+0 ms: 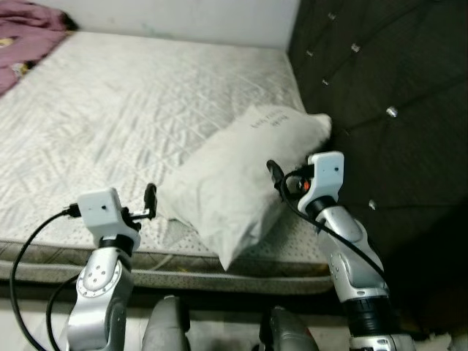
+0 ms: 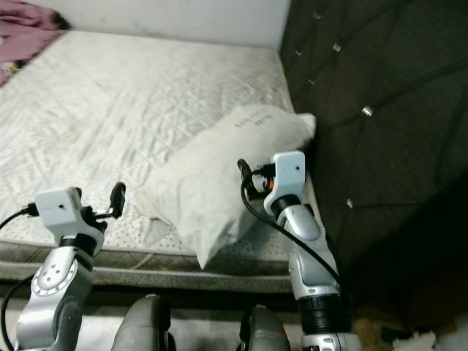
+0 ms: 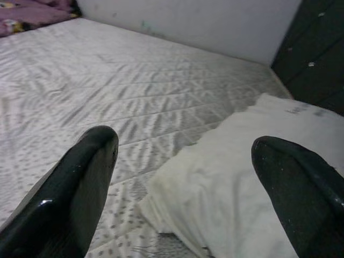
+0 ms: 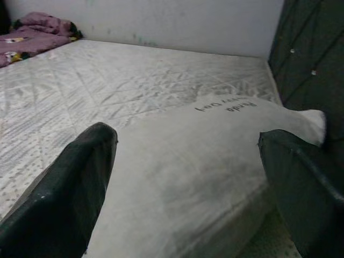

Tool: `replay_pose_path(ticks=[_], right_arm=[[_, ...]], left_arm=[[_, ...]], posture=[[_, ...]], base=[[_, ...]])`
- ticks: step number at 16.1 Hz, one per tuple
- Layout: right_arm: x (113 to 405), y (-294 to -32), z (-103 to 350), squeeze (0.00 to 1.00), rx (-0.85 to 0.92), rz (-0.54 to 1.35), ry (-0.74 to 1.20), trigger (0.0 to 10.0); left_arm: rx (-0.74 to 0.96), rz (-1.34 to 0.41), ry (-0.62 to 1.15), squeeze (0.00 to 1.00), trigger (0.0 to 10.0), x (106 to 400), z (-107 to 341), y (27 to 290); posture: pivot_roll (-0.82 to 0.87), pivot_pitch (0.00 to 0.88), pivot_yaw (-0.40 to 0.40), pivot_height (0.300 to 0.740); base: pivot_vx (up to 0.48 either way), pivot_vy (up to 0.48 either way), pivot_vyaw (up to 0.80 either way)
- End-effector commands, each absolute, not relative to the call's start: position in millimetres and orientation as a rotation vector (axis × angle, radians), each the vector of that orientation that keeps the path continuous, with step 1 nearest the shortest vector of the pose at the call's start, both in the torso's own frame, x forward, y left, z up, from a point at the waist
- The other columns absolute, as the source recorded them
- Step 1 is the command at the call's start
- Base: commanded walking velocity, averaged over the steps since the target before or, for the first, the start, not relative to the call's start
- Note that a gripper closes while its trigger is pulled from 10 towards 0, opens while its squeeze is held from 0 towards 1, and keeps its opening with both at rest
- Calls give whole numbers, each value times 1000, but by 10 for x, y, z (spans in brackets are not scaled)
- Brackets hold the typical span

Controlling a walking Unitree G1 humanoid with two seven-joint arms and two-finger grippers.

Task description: Clean up the room

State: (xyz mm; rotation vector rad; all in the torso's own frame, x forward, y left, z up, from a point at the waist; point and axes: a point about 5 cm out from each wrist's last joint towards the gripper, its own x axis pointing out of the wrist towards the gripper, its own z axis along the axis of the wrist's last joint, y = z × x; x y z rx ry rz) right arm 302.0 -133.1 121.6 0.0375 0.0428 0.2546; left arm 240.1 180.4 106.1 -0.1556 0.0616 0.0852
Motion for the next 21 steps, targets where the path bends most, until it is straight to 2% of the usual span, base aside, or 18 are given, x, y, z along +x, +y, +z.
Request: replay_pose_path(ticks=[1, 4, 11, 21], right_arm=[[3032, -1330, 1247, 0, 46, 257, 31, 10000], [3038, -1333, 1243, 0, 46, 257, 31, 10000], [3047, -1335, 1240, 0, 43, 262, 29, 10000], [3020, -1315, 1241, 0, 30, 284, 40, 10000]], left_arm=[[-151, 88, 72, 0, 10000, 2404, 1055, 1818], [-149, 81, 63, 0, 10000, 2412, 1063, 1809], [-149, 75, 53, 0, 10000, 2427, 1074, 1790], [-164, 95, 80, 0, 10000, 2378, 1067, 1795]], posture=[[-66, 18, -57, 656], [-68, 6, -56, 656], [-68, 0, -58, 656], [-69, 45, -58, 656]], base=[[0, 480, 0], [0, 480, 0], [0, 0, 0], [0, 0, 0]])
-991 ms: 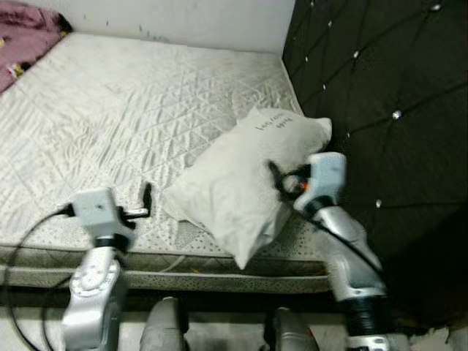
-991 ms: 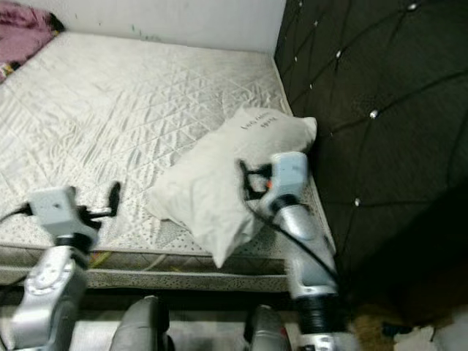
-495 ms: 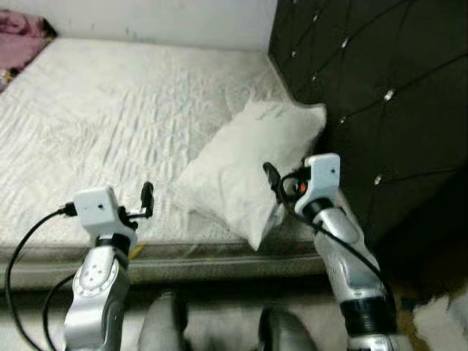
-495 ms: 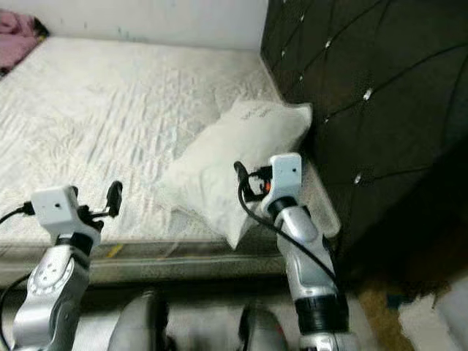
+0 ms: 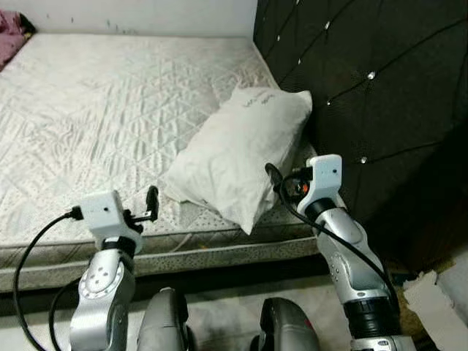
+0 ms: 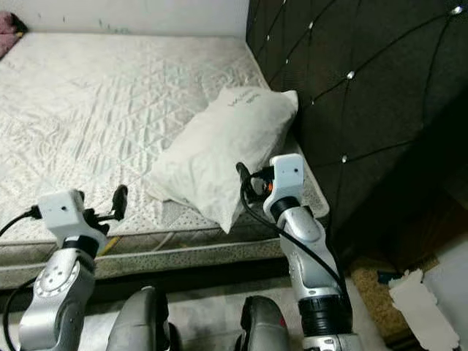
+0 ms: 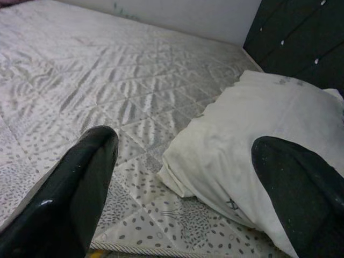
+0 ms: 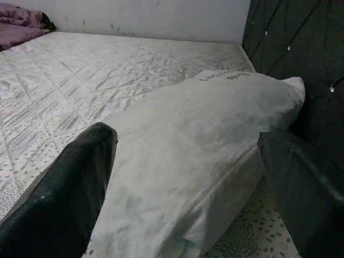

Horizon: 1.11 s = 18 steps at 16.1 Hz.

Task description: Clean up the room

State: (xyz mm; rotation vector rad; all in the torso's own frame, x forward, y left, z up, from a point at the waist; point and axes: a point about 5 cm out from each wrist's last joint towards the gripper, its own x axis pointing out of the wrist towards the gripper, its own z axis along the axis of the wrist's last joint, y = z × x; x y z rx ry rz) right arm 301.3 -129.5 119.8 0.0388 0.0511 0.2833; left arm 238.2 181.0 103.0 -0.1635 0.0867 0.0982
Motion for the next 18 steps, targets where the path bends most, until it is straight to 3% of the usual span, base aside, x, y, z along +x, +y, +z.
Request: replay_pose_path(ticks=[1, 5, 11, 18], right_arm=[[3019, -1314, 1242, 0, 30, 284, 40, 10000], [3013, -1301, 1247, 0, 42, 292, 45, 10000], [3013, -1282, 1238, 0, 49, 301, 57, 10000], [3033, -1278, 1234, 0, 44, 301, 60, 10000]], left_arm=[[-164, 96, 80, 0, 10000, 2377, 1067, 1796], [-166, 99, 86, 0, 10000, 2364, 1070, 1802], [-162, 120, 85, 0, 10000, 2365, 1085, 1831], [-194, 145, 74, 0, 10000, 2402, 1099, 1872]], posture=[[-68, 48, -59, 656], [-70, 65, -58, 656], [-70, 75, -55, 596], [-69, 62, -55, 596]], base=[[0, 0, 0], [0, 0, 0], [0, 0, 0], [0, 0, 0]])
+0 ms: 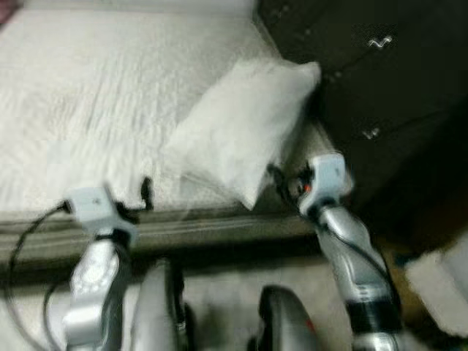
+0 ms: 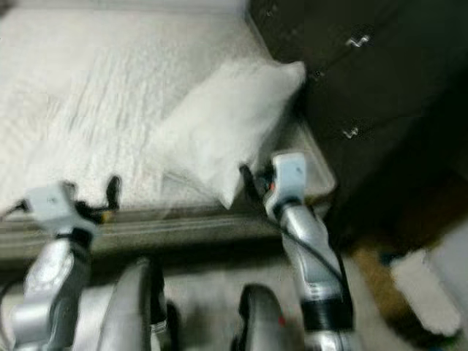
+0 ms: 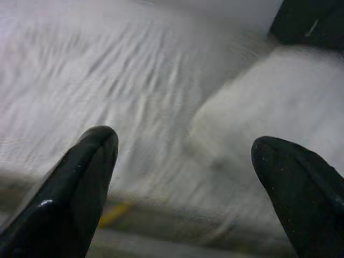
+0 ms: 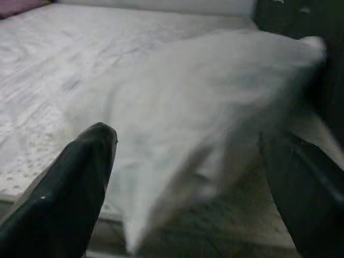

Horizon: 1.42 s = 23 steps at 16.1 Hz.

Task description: Clean up the room

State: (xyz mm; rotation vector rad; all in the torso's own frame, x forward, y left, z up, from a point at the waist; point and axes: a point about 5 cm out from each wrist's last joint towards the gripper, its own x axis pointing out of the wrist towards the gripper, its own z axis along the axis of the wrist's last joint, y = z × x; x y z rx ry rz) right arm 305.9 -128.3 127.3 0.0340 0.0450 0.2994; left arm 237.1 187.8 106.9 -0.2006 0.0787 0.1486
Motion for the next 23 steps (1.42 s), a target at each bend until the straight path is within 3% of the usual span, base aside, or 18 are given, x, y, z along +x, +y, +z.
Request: replay_pose_path(ticks=[1, 5, 17, 23], right_arm=[[3037, -1275, 1233, 0, 43, 303, 60, 10000], [3046, -1260, 1233, 0, 41, 310, 58, 10000], [3050, -1231, 1265, 0, 23, 334, 28, 10000], [3061, -1228, 1269, 0, 13, 338, 25, 10000]], left_arm=[[-193, 146, 73, 0, 10000, 2405, 1100, 1877], [-188, 154, 62, 0, 10000, 2406, 1111, 1899], [-186, 152, 76, 0, 10000, 2426, 1092, 1892], [-184, 157, 82, 0, 10000, 2452, 1085, 1884]], posture=[[-67, 59, -56, 596], [-62, 53, -57, 596], [-65, 55, -58, 596], [-66, 52, -58, 596]], base=[[0, 0, 0], [69, 0, 0], [400, 0, 0], [0, 0, 0]])
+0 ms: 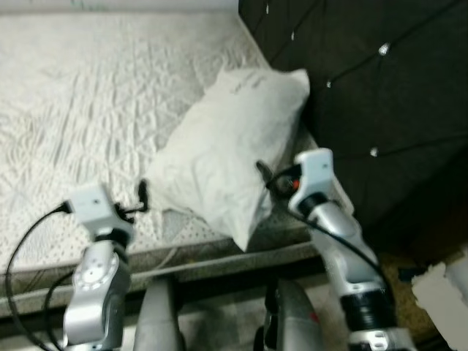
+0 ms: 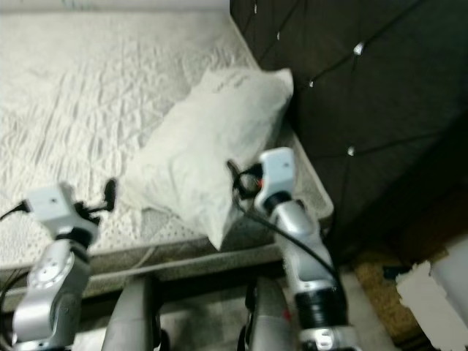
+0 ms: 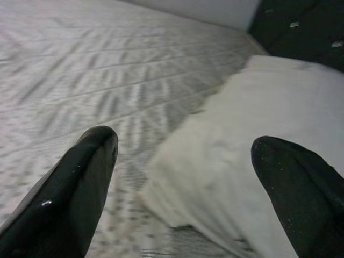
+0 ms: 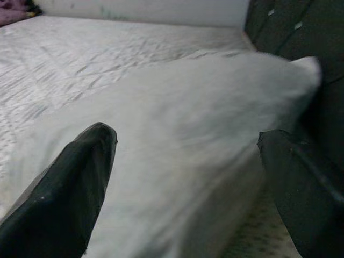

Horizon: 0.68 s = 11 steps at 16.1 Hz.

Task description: Clean up the room

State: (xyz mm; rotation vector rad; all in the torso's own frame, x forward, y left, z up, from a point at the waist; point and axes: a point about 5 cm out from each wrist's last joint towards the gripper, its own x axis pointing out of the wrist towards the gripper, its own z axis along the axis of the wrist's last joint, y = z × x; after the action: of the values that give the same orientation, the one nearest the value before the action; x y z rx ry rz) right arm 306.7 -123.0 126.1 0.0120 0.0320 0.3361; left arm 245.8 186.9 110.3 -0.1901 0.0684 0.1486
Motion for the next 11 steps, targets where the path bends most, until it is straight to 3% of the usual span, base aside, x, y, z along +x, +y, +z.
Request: replay_pose_path(ticks=[1, 7, 11], right_arm=[[3064, -1230, 1264, 0, 19, 336, 26, 10000], [3073, -1211, 1225, 0, 6, 353, 61, 10000], [3109, -1152, 1114, 0, -40, 419, 193, 10000]], left_arm=[[-185, 160, 79, 0, 10000, 2460, 1089, 1887], [-173, 190, 102, 0, 10000, 2479, 1062, 1900], [-124, 214, 195, 0, 10000, 2414, 953, 1932]], posture=[[-65, 49, -59, 596], [-62, 43, -61, 536], [-57, 42, -59, 536]], base=[[0, 0, 0], [0, 0, 0], [0, 0, 0]])
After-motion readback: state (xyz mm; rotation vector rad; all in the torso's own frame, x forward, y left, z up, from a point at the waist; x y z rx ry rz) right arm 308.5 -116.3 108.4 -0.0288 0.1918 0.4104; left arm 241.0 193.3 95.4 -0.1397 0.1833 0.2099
